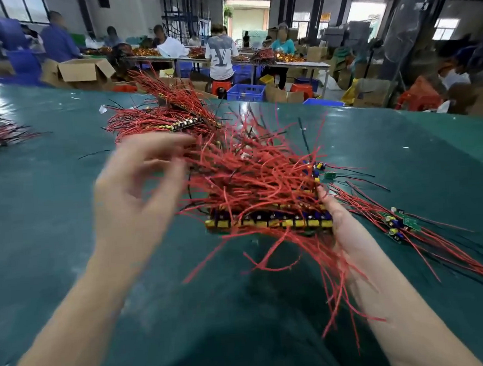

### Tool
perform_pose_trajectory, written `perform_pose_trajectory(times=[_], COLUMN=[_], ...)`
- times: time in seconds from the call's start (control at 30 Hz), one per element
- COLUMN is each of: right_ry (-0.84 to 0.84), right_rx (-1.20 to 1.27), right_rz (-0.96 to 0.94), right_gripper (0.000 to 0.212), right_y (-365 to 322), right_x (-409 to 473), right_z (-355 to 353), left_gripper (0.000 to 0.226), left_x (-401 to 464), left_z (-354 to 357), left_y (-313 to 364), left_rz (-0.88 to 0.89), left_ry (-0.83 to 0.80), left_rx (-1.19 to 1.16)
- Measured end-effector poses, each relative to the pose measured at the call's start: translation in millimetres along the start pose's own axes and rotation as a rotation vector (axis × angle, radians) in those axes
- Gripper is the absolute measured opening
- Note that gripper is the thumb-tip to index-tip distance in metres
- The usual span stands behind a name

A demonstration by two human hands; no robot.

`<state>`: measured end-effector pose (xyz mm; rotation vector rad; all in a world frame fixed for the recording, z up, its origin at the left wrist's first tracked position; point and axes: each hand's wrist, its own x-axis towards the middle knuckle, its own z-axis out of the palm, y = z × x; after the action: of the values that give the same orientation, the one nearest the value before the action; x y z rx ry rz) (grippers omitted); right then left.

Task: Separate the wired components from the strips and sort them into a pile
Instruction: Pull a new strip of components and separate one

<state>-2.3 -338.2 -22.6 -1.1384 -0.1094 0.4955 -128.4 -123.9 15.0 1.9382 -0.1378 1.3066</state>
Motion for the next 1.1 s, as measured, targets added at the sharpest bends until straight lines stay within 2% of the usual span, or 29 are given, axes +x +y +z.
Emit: perform_pose_trajectory(times=[0.03, 0.07, 0.1, 0.13, 0.2, 0.27, 0.3, 0.37, 0.47, 0.53, 0.6, 0.63, 0.67, 0.7, 0.73, 0.77, 0.87, 1.0, 1.1], right_ry=[0.004, 0.009, 0.012, 0.013, 0.027, 0.037, 0.046, 0.084, 0.085, 0.068, 0.082, 0.082, 0.085, 0.087, 0.094, 0.101, 0.098, 0.012, -0.062], right_rx=[0.002, 0.016, 0.036, 0.055, 0.065, 0.065, 0.063, 0.058, 0.069, 0.09, 0.107, 0.099, 0.093, 0.093, 0.088, 0.08, 0.114, 0.118, 0.247], right_rz=[-0.028, -0.046, -0.064, -0.085, -0.12, -0.13, -0.114, -0.07, -0.04, -0.064, -0.052, -0.03, -0.017, -0.006, -0.003, -0.002, 0.028, -0.013, -0.02], right_gripper=[0.052, 0.053, 0.053, 0.051, 0.049, 0.044, 0.043, 0.043, 0.054, 0.051, 0.05, 0.05, 0.049, 0.048, 0.047, 0.047, 0.049, 0.059, 0.045], right_y=[-3, -5, -6, -7, -6, -5, -6, -5, -2, 2, 4, 3, 3, 3, 3, 3, 3, 2, -3], right_x=[0, -1, -2, -4, -6, -8, -8, -7, -7, -10, -11, -11, -12, -11, -10, -10, -9, -13, -16], right_z=[-2, -3, -4, -4, -5, -4, -3, -3, 1, 4, 2, 3, 3, 3, 3, 4, 4, 4, 6], left_gripper=[0.03, 0.033, 0.036, 0.035, 0.03, 0.026, 0.027, 0.052, 0.041, 0.036, 0.033, 0.036, 0.037, 0.039, 0.042, 0.044, 0.049, 0.055, 0.045], left_x=[7, 14, 20, 21, 14, 3, -1, -7, -13, -18, -22, -23, -22, -23, -22, -22, -20, -16, -16], left_z=[-5, -7, -6, -4, 4, 11, 14, 15, 18, 20, 22, 22, 21, 19, 15, 9, 7, 8, 8], left_y=[-10, -20, -28, -33, -45, -50, -52, -59, -62, -59, -57, -54, -48, -47, -52, -52, -60, -63, -66], left_rz=[-0.146, -0.279, -0.428, -0.599, -0.954, -1.092, -1.083, -1.049, -1.11, -1.151, -1.132, -1.095, -1.039, -0.999, -1.003, -1.017, -1.114, -1.084, -1.079], left_ry=[0.135, 0.193, 0.182, 0.113, -0.186, -0.43, -0.478, -0.487, -0.452, -0.464, -0.418, -0.448, -0.513, -0.488, -0.39, -0.364, -0.446, -0.403, -0.371], left_rx=[-0.034, -0.087, -0.169, -0.291, -0.603, -0.897, -1.034, -1.189, -1.338, -1.421, -1.353, -1.335, -1.393, -1.442, -1.42, -1.409, -1.534, -1.52, -1.525])
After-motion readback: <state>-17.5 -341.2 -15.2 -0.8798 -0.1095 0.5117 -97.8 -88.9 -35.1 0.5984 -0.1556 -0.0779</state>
